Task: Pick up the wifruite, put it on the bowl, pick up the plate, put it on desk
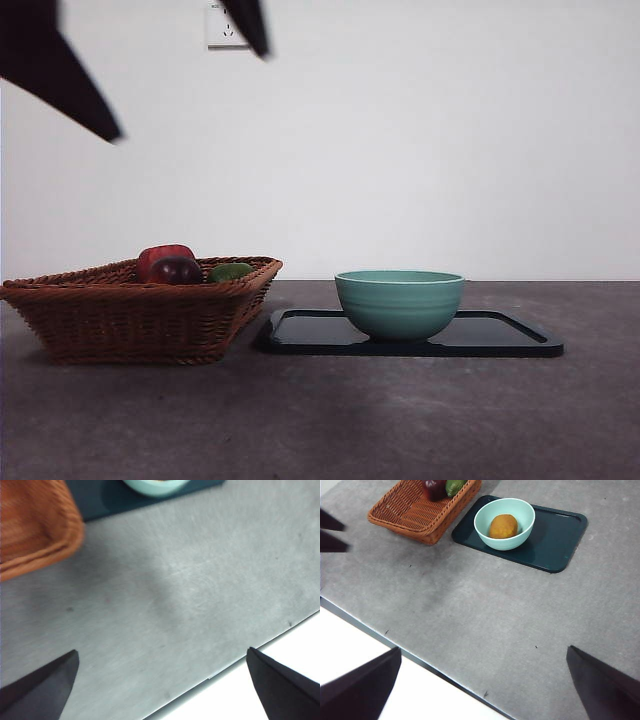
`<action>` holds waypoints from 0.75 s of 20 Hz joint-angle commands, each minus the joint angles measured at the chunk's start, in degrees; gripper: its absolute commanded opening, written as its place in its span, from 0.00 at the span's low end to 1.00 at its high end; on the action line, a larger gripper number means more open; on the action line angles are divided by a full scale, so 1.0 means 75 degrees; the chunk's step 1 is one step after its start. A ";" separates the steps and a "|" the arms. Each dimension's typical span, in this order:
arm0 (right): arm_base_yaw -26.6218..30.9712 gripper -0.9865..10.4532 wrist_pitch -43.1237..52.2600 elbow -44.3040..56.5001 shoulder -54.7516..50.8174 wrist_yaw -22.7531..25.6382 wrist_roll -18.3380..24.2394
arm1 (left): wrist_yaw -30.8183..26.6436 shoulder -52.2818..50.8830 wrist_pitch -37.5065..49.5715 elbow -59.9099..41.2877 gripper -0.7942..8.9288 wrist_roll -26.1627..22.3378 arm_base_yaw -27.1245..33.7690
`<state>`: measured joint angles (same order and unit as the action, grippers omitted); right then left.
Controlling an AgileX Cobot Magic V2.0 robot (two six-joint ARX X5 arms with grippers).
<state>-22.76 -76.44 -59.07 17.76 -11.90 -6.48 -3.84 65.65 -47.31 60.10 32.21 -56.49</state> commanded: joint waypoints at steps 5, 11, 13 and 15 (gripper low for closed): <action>-0.0032 0.61 0.0067 -0.0058 0.0009 -0.0012 -0.0079 | 0.0551 0.2786 -0.0731 0.2495 0.75 -0.0816 0.0560; -0.0032 0.61 0.0015 -0.0058 0.0009 -0.0015 -0.0082 | 0.0758 0.4817 -0.1338 0.4905 0.75 -0.1204 0.1134; -0.0032 0.61 0.0015 -0.0058 0.0009 -0.0015 -0.0082 | 0.0909 0.5441 -0.1469 0.5616 0.75 -0.1239 0.1329; -0.0032 0.61 0.0012 -0.0058 0.0009 -0.0017 -0.0085 | 0.1157 0.6129 -0.1784 0.6493 0.75 -0.1241 0.1536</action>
<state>-22.76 -76.44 -59.07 17.76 -11.90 -6.48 4.60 110.06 -60.93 106.67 23.59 -44.60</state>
